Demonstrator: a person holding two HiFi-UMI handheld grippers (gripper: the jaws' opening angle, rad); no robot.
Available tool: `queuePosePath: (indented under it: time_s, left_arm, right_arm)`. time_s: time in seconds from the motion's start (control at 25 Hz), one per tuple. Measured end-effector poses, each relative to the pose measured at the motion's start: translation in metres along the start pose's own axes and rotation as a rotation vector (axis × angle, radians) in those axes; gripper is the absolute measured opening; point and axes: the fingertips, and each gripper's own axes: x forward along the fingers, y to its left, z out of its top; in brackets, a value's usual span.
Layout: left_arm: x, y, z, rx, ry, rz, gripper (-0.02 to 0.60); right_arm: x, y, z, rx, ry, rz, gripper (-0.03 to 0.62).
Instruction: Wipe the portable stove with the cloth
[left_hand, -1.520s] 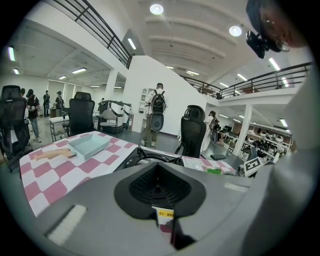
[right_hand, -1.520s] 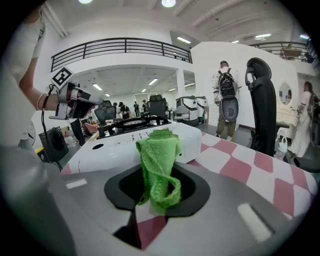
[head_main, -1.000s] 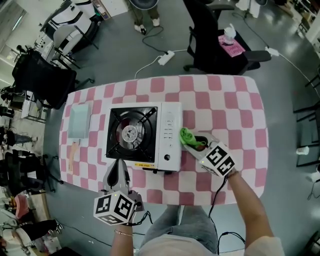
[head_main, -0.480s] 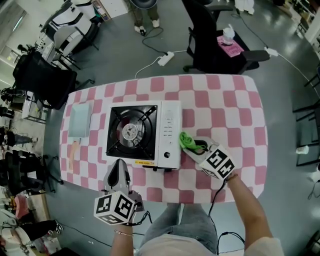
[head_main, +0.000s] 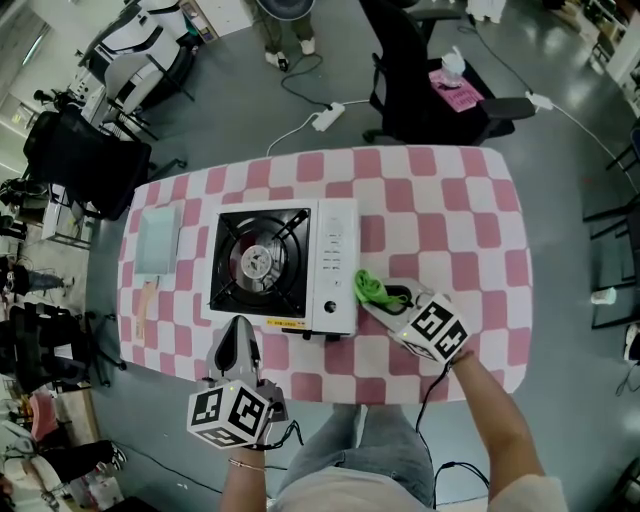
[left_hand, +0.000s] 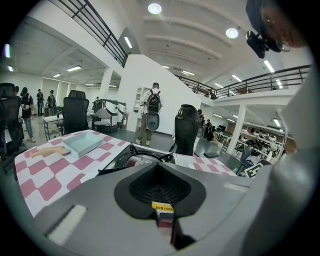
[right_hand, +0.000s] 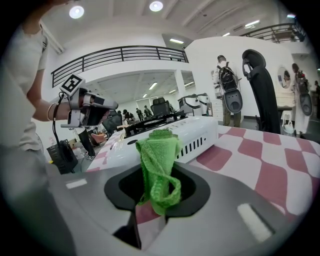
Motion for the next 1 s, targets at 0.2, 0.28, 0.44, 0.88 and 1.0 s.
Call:
queuePosePath:
  time_s: [0.2,0.28,0.44,0.88,1.0]
  left_arm:
    - [0.000,-0.003,-0.001,0.003,0.001,-0.006,0.000]
    - [0.000,-0.004,-0.001,0.004,0.002,-0.007,0.000]
    - [0.000,-0.006,-0.002,0.003,0.003,-0.012,0.000]
    - [-0.002,-0.012,-0.006,0.007,0.008,-0.027,0.000]
    - [-0.003,-0.014,-0.006,0.009,0.009,-0.031,0.000]
  right_arm:
    - [-0.002,0.006,-0.003,0.009,-0.005,0.007,0.106]
    - [-0.003,0.009,-0.005,0.012,-0.006,0.014,0.106]
    - [-0.005,0.015,-0.007,0.014,-0.004,0.025,0.106]
    - [-0.009,0.030,-0.014,0.014,-0.006,0.044,0.106]
    - [-0.011,0.034,-0.016,0.022,-0.006,0.046,0.106]
